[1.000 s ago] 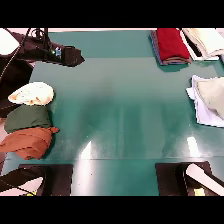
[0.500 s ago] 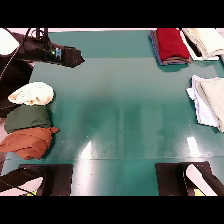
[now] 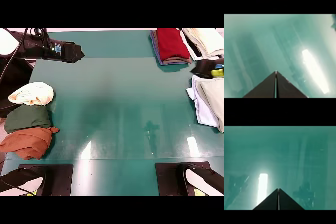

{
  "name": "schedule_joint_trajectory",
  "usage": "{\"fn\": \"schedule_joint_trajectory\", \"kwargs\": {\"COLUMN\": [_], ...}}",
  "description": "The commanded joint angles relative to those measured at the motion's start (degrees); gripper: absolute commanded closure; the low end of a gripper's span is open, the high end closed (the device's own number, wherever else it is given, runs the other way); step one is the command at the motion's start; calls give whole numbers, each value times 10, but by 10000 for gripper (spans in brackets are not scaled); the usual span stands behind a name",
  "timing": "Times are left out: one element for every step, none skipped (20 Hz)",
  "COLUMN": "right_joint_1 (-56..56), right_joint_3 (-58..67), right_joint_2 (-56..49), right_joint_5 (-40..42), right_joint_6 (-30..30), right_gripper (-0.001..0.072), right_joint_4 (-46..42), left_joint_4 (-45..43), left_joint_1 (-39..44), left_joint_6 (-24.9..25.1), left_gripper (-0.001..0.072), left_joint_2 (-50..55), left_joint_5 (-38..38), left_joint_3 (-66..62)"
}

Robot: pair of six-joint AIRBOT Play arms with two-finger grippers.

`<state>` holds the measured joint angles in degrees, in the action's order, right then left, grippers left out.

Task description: Fold the shirts.

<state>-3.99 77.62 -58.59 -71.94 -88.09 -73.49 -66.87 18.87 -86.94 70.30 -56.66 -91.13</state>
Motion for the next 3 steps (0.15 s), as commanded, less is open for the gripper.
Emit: {"fn": "schedule_joint_trajectory", "kwargs": {"right_joint_1": [68,75,79], "right_joint_3": [0,0,0], "right_joint_2": [-19,-20,-20], "right_joint_5": [0,0,0], "right_joint_6": [3,3,3], "right_gripper": [691,691,691], "right_joint_4": [-2,-1,-1], "left_joint_4": [0,0,0], "left_joint_1": [0,0,0], "left_joint_6": [0,0,0], "left_gripper": [682,682,682], "left_joint_2": [0,0,0], "left_joint_5": [25,31,38], "left_joint_3": [0,0,0]}}
